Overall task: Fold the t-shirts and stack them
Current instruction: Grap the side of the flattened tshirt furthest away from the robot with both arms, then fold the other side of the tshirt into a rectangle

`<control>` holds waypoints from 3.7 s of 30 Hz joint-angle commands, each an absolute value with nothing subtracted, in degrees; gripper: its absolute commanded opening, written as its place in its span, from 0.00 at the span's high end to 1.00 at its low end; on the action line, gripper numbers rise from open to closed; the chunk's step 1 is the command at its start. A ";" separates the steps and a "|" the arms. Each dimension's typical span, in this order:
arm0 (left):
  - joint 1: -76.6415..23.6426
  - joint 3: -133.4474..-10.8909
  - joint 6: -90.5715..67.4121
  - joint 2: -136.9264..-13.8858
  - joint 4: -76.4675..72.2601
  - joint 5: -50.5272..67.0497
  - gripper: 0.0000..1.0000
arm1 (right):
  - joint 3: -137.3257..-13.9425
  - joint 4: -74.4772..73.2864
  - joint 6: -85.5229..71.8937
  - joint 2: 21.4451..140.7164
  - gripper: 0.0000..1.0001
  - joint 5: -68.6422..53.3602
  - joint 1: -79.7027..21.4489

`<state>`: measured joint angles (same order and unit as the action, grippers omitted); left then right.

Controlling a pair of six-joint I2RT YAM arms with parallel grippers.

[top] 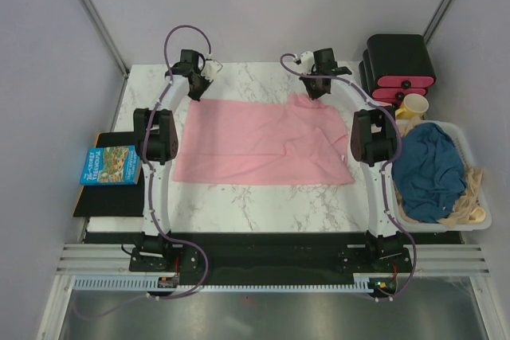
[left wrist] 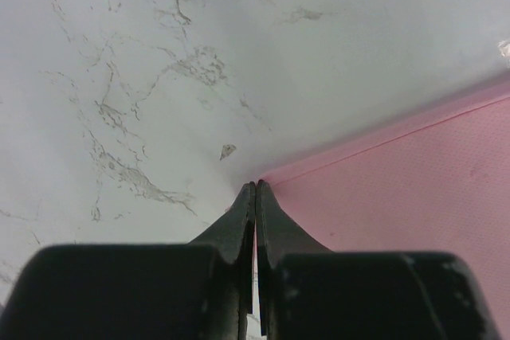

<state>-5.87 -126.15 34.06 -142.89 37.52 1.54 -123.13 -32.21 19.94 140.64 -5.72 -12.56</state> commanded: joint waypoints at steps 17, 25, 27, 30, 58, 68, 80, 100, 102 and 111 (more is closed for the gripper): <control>-7.29 -110.84 35.24 -127.45 27.86 5.27 0.98 | -122.87 -32.17 23.81 132.10 1.00 -3.69 -13.10; -7.21 -101.61 38.23 -119.54 25.32 6.59 0.98 | -115.67 -31.90 28.65 123.41 1.00 -4.48 -12.83; -7.21 -98.72 39.45 -117.78 24.61 6.85 0.98 | -112.52 -31.90 30.49 120.08 1.00 -4.92 -12.83; -7.21 -94.68 41.13 -114.36 24.17 7.38 0.98 | -107.69 -34.35 32.78 115.60 1.00 -7.90 -12.39; -6.77 -67.15 55.37 -98.35 17.77 1.59 0.98 | -78.76 -58.71 54.58 96.68 1.00 -18.11 -15.82; -6.77 -66.89 54.40 -98.79 15.91 0.88 0.98 | -77.61 -55.72 53.35 99.93 1.00 -17.32 -19.16; -6.77 -64.95 56.77 -96.07 17.84 2.37 0.98 | -77.60 -56.77 54.84 99.40 1.00 -16.26 -19.25; -6.59 -62.75 63.10 -92.91 23.99 3.34 0.74 | -78.13 -61.52 58.18 99.32 0.57 -14.50 -20.92; -6.59 -62.75 63.72 -92.20 25.48 3.78 0.71 | -77.96 -61.52 58.27 98.97 0.57 -14.15 -20.83; -6.15 -62.14 63.81 -90.26 27.95 4.39 0.73 | -77.43 -61.08 57.39 97.82 0.55 -15.02 -21.09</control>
